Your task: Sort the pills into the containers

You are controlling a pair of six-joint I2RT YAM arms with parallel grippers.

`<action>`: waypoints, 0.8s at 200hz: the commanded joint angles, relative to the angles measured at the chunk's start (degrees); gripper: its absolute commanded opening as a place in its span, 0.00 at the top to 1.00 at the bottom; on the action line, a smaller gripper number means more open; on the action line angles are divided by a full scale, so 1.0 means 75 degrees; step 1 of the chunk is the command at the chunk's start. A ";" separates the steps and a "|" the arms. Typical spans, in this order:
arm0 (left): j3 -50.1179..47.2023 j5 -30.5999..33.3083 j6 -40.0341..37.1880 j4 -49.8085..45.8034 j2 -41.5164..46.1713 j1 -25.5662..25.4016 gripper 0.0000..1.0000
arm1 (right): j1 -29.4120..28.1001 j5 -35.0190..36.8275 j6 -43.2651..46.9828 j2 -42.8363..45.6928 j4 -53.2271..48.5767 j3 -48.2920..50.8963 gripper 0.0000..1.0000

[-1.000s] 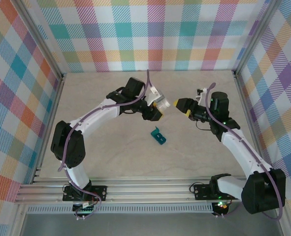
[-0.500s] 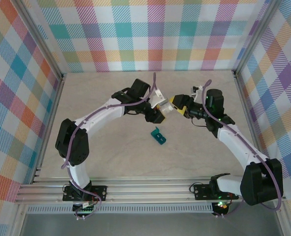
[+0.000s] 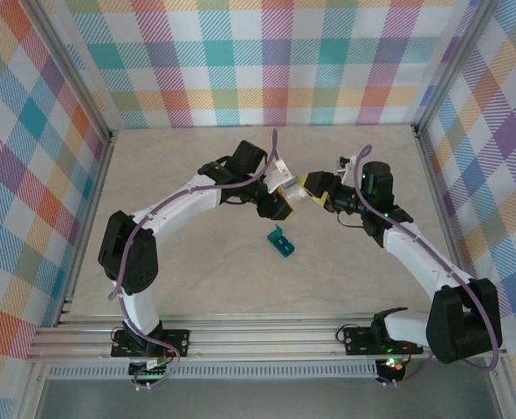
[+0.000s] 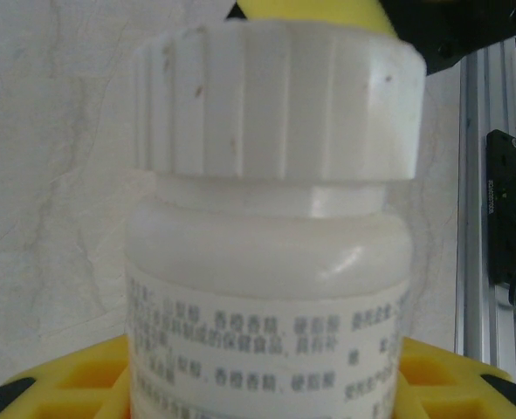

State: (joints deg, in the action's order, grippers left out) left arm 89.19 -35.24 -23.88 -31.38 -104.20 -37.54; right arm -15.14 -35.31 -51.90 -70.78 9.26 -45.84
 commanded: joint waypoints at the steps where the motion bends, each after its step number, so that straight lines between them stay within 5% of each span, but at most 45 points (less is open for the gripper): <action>1: 0.0211 -0.0041 -0.0131 0.0012 0.0145 -0.0104 1.00 | -0.0033 0.0196 -0.0024 0.0346 0.0278 0.0213 0.31; 160: 0.0321 -0.0164 -0.0062 0.0046 0.0051 -0.0128 1.00 | -0.0074 -0.0623 -0.0073 -0.0418 0.0617 -0.0380 0.38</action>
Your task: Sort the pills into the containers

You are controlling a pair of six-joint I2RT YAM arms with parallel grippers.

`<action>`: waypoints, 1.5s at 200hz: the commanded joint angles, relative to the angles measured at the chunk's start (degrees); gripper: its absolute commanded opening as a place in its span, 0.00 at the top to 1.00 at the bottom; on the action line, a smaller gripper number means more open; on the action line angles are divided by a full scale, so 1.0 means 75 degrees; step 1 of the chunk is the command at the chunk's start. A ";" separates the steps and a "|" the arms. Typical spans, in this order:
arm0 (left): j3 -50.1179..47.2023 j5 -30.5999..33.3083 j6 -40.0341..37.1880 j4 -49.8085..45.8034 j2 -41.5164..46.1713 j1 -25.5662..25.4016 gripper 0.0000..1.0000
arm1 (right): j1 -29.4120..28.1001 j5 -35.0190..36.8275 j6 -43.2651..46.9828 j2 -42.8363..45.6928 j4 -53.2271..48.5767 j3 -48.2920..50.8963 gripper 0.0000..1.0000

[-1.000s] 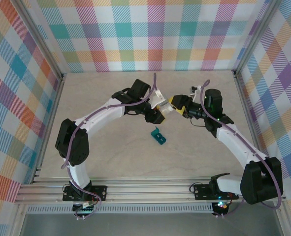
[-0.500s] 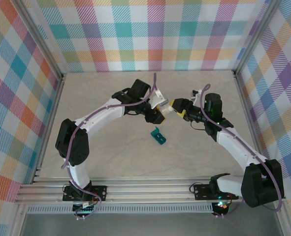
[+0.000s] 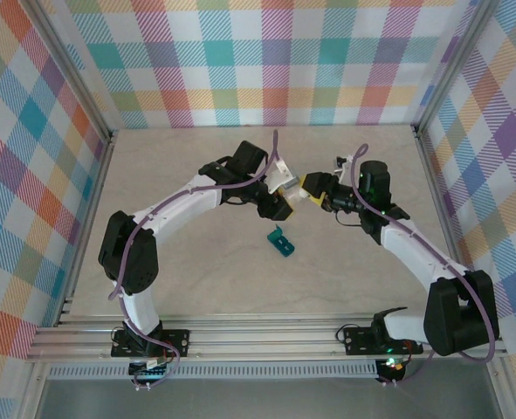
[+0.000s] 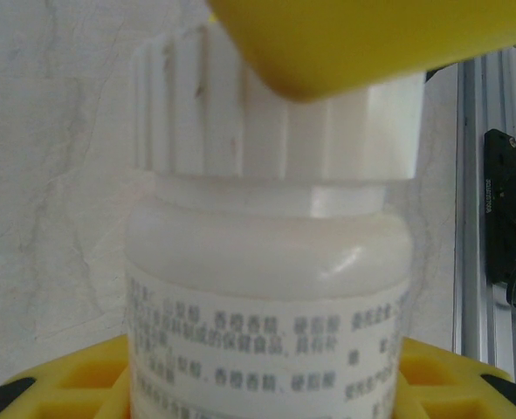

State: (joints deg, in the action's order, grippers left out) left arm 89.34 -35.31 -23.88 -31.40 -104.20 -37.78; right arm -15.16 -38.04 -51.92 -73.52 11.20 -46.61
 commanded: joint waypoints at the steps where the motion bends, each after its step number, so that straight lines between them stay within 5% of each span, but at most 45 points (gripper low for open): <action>1: 0.0300 -0.0155 -0.0062 0.0049 0.0047 -0.0096 1.00 | -0.0080 -0.0259 -0.0072 -0.0060 0.0352 -0.0278 0.38; 42: 0.0320 -0.0150 -0.0039 0.0074 0.0011 -0.0096 1.00 | -0.0133 -0.0335 -0.0050 -0.0054 0.0352 -0.0261 0.42; 93: 0.0269 -0.0313 0.0028 0.0165 0.0036 -0.0071 1.00 | -0.0135 -0.0319 0.0291 0.0043 0.0306 -0.0254 0.61; 184: 0.0066 -0.2957 0.1057 0.0730 0.0398 0.0444 1.00 | 0.0369 -0.1379 0.2206 0.0537 0.0999 0.0143 0.63; 204: 0.0134 -0.2698 0.1021 0.0645 0.0359 0.0432 1.00 | 0.0369 -0.1396 0.2043 0.0442 0.1035 0.0109 0.59; 236: 0.0107 -0.1391 0.0687 0.0488 0.0340 0.0409 1.00 | 0.0375 -0.1059 0.1507 0.0644 0.0656 -0.0083 0.26; 300: -0.0522 0.0836 0.0196 0.0970 0.0599 0.0199 1.00 | 0.0369 0.0227 0.0348 0.0897 -0.0707 -0.0193 0.22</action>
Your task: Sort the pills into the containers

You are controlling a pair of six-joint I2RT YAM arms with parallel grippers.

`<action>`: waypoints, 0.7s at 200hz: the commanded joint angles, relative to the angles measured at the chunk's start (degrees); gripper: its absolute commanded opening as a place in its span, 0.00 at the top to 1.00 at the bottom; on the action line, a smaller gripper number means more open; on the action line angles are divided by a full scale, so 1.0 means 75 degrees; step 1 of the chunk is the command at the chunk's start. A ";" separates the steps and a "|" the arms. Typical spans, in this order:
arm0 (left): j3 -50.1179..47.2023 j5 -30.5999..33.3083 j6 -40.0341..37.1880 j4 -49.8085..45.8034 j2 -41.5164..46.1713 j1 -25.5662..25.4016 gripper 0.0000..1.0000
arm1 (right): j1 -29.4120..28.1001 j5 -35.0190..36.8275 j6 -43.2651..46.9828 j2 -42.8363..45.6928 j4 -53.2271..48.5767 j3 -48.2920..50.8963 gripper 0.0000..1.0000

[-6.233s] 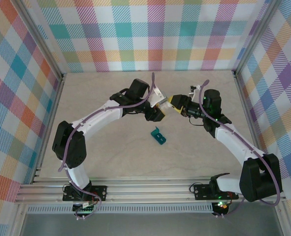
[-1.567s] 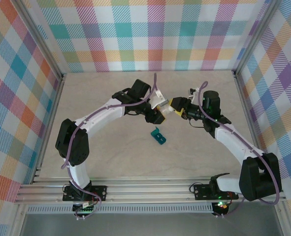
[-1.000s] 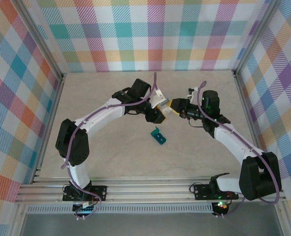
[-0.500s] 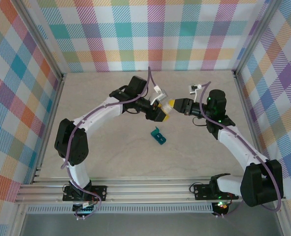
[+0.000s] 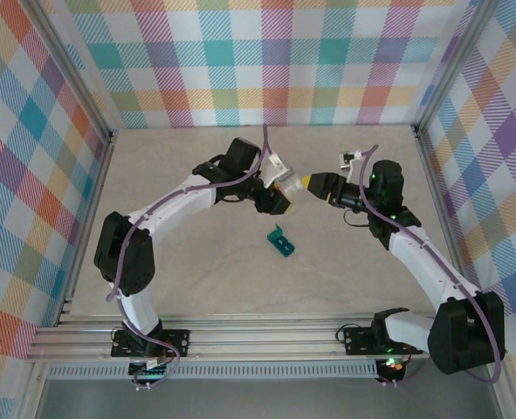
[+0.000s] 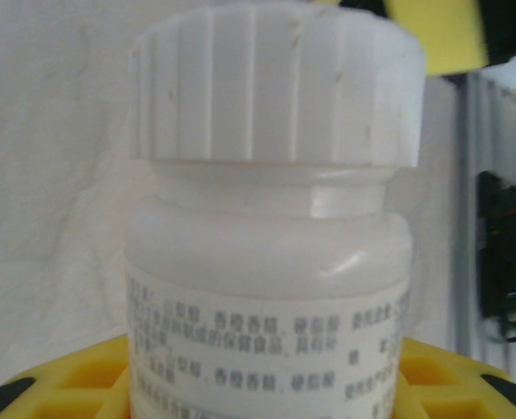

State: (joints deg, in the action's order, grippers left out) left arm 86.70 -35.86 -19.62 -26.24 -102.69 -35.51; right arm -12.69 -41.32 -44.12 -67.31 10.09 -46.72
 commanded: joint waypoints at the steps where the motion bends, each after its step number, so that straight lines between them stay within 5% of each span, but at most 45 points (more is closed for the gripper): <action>1: -0.0163 0.0935 -0.0384 0.0279 0.0401 -0.0111 1.00 | 0.0039 0.0673 -0.0721 0.0069 -0.0547 -0.0168 0.22; 140: 0.0364 0.0881 -0.0678 -0.0170 -0.0030 -0.0519 1.00 | -0.0136 0.0671 -0.1893 -0.0788 0.0539 0.0002 0.29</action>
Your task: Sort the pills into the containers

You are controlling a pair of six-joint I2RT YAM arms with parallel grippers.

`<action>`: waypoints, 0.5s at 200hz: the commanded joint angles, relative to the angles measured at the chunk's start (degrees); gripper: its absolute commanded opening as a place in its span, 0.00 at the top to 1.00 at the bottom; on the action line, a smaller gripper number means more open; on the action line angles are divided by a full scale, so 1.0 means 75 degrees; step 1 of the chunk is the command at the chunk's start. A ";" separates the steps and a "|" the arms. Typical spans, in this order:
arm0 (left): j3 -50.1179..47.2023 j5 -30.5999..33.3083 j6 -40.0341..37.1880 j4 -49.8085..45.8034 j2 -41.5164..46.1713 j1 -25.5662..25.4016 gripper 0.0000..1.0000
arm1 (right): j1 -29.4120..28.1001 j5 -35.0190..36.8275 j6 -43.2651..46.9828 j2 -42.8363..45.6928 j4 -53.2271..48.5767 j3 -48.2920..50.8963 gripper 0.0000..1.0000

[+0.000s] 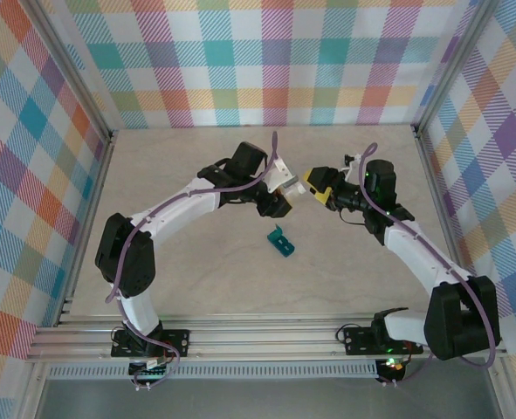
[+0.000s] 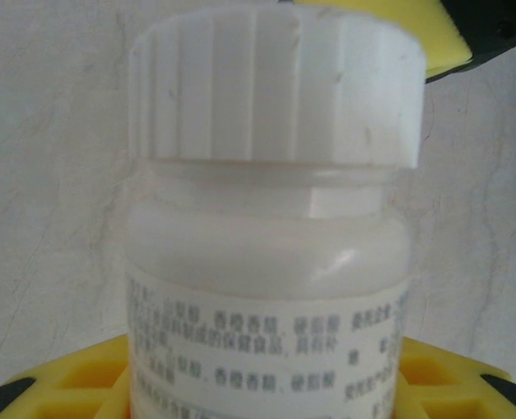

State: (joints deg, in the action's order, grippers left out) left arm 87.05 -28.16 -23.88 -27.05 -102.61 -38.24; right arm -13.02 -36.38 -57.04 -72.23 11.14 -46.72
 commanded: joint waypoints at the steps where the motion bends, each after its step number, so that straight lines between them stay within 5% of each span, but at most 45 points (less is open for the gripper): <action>1: 0.0315 -0.0146 -0.0109 -0.0062 -0.0042 -0.0159 1.00 | -0.0098 0.0012 -0.0174 -0.0138 0.0412 -0.0001 0.29; 100: 0.0406 -0.0258 -0.0056 -0.0062 -0.0100 -0.0197 1.00 | -0.0383 -0.0012 -0.0264 -0.0367 0.0715 -0.0035 0.35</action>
State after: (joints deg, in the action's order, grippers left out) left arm 87.83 -28.45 -23.88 -27.07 -102.69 -38.61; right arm -15.14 -36.38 -58.33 -74.24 14.13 -46.70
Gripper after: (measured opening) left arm 0.452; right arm 0.656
